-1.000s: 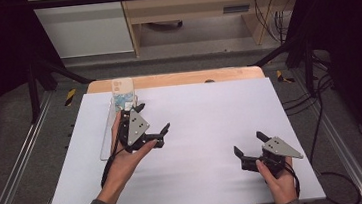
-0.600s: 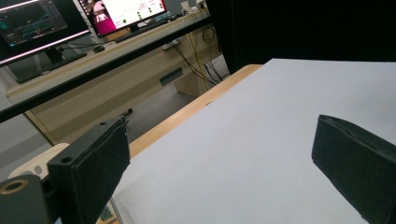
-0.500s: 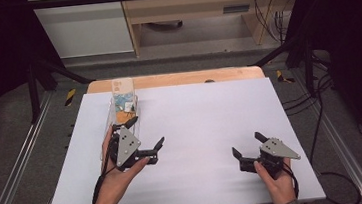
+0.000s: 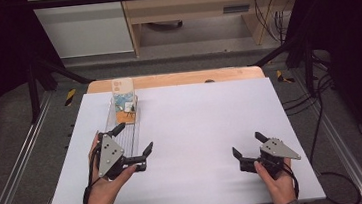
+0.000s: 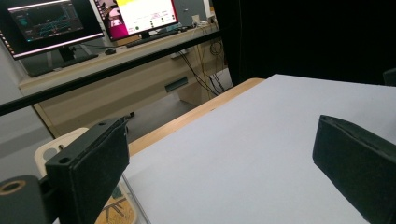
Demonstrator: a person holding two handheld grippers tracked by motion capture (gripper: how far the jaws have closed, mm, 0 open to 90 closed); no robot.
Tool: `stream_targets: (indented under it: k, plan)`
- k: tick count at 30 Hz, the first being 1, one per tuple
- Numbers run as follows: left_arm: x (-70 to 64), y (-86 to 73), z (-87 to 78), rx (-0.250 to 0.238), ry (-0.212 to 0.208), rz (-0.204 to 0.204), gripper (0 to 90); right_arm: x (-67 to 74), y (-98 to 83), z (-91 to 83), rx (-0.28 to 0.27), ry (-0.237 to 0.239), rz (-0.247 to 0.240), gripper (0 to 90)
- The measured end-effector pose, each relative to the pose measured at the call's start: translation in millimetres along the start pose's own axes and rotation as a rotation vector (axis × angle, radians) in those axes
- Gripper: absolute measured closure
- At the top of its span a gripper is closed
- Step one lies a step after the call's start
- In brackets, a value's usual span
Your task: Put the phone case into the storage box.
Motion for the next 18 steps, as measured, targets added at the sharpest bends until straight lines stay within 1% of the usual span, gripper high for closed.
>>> stream_targets:
  k: [4, 7, 13, 17, 18]
  plan:
    - [6.6, 1.8, -5.5, -0.016, 0.013, -0.002, 3.2, 0.7, 0.3, -0.3, 0.0, 0.0, -0.004, 4.1]
    - [12.3, 0.5, -9.0, -0.022, 0.027, -0.012, 3.0, -0.4, 0.6, -0.8, -0.001, -0.003, -0.006, 4.1]
    - [26.3, -1.2, -20.1, -0.05, 0.065, -0.065, 3.0, -0.3, 0.7, -0.6, -0.002, -0.002, -0.01, 4.1]
    - [35.0, -1.8, -29.0, -0.065, 0.09, -0.075, 3.0, -1.2, 1.0, -1.0, -0.005, -0.005, -0.011, 4.1]
    - [38.2, -2.0, -30.7, -0.071, 0.1, -0.068, 2.9, -1.4, 1.1, -1.0, -0.006, -0.006, -0.012, 4.0]
Point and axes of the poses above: each handheld gripper's, and its own axes: z roughly forward along the jaws, y roughly out of its top, x roughly to its left, the point moved 8 cm from there along z, roughly forward along the jaws, and after that the axes turned 7 degrees about z, right-handed, at the moved point
